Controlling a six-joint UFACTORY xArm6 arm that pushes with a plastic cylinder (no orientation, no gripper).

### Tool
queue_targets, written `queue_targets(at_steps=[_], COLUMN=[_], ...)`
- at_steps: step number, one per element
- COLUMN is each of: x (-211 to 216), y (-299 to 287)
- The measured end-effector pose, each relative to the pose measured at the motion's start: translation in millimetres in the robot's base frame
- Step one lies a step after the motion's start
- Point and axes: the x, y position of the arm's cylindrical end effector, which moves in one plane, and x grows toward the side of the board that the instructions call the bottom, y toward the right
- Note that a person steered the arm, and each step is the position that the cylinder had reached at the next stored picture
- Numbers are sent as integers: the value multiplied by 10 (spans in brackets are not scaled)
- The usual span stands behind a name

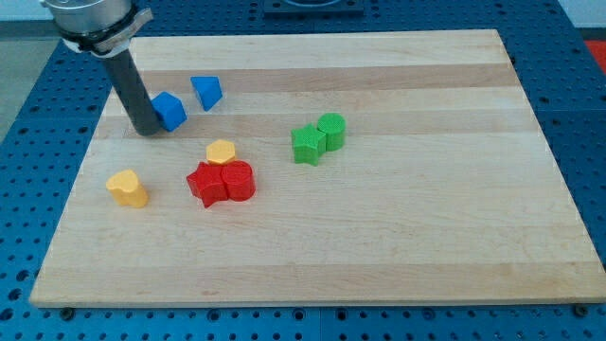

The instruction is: Move yellow hexagon towards center left

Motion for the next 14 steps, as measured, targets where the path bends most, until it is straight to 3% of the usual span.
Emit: queue_targets(at_steps=[3, 5, 7, 9, 14], x=[-251, -53, 460, 440, 320], y=[311, 330, 284, 408, 1556])
